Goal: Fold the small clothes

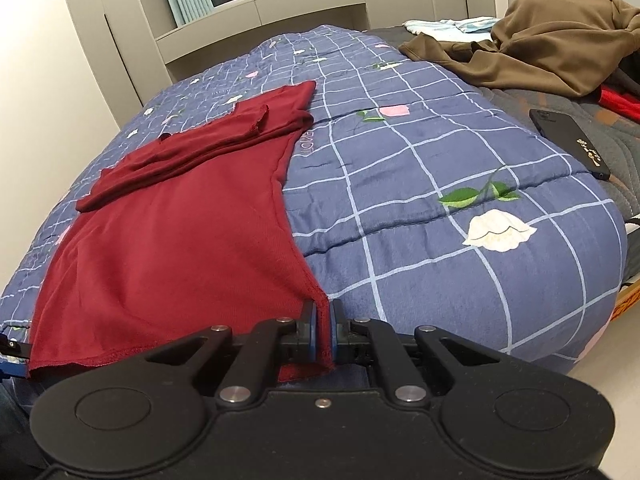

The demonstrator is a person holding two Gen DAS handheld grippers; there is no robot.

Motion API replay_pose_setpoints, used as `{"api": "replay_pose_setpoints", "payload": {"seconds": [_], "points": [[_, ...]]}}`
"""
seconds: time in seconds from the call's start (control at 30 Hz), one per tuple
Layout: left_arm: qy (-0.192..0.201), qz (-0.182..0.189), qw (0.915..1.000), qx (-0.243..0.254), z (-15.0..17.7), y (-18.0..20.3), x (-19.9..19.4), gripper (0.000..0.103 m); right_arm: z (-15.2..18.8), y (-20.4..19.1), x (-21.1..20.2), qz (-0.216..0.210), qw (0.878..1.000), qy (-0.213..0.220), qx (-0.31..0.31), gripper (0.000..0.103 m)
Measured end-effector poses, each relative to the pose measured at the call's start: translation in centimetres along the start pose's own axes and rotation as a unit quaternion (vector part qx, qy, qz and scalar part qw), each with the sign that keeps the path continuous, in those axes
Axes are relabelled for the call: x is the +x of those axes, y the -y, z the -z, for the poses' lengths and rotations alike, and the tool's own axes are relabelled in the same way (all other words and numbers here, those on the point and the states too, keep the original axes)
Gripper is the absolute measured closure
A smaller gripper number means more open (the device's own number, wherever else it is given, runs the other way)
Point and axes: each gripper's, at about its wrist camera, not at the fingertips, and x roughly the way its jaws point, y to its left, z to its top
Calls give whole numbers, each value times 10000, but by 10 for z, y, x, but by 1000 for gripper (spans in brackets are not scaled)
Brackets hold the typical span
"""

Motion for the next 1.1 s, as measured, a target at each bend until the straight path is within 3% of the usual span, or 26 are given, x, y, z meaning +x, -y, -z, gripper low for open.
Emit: {"api": "replay_pose_setpoints", "payload": {"seconds": [0.13,0.2,0.3,0.6,0.8,0.97,1.1], "points": [[16,49,9999,-92,1,-2,-3,64,0,0,1,-9,10000,-11,5,97],[26,97,9999,-127,2,-3,-5,64,0,0,1,-11,10000,-14,2,97],[48,174,9995,-253,2,-8,-8,56,0,0,1,-6,10000,-15,5,97],[59,116,9991,-410,0,-9,-7,56,0,1,1,-9,10000,-27,-3,97],[192,310,9975,-599,-2,-9,-18,56,1,1,3,-8,10000,-48,-22,96],[669,256,9974,-98,-8,5,-34,55,1,2,4,-12,10000,-50,-22,96],[483,103,9988,-26,-18,10,-15,55,1,2,3,-14,10000,-33,-13,96]]}}
